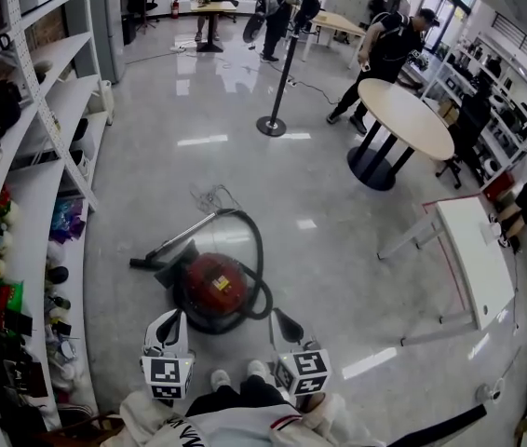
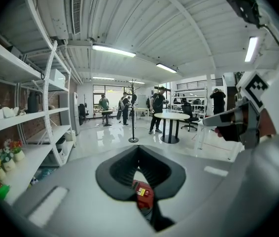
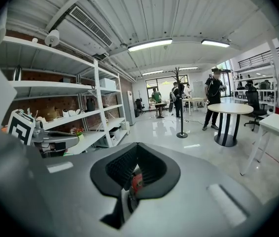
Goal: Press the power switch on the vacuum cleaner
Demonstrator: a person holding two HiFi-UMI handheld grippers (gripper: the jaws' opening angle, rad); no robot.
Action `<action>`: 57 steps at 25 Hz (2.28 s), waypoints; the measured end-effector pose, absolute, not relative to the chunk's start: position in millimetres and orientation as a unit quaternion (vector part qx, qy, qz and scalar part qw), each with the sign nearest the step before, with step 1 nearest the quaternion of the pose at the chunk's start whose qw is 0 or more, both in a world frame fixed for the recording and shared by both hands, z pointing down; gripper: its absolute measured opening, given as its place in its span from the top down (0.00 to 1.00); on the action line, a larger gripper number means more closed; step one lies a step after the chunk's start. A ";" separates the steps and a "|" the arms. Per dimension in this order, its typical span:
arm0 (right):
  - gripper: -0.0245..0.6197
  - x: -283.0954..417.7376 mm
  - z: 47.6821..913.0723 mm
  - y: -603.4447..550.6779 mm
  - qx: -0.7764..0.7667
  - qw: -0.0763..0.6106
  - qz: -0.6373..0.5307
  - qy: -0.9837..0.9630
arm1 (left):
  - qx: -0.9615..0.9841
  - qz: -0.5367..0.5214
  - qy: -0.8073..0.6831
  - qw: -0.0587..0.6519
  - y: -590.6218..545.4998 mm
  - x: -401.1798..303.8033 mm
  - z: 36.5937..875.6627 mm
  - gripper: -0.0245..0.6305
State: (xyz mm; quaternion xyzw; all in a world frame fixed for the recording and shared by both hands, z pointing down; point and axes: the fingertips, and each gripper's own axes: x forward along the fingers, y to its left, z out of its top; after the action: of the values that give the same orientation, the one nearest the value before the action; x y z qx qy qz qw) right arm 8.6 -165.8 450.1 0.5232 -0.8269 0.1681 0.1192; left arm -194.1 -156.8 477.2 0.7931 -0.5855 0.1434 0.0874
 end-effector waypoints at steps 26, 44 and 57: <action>0.96 21.1 515.9 -215.2 0.513 0.135 0.218 -0.819 | 0.792 0.192 -0.564 0.134 -195.3 -161.3 539.3 0.96; 0.96 28.1 576.7 -219.9 0.513 0.146 0.258 -0.806 | 0.792 0.224 -0.544 0.163 -205.5 -136.6 604.4 0.96; 0.96 29.9 616.7 -223.6 0.517 0.152 0.279 -0.795 | 0.791 0.239 -0.535 0.176 -214.6 -129.8 645.6 0.96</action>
State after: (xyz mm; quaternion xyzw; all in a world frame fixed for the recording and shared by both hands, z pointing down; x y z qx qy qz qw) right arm 29.9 -223.6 616.7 0.5168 -0.7951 0.2790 0.1516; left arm -129.8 -214.6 645.6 0.7906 -0.5354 0.2391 0.1763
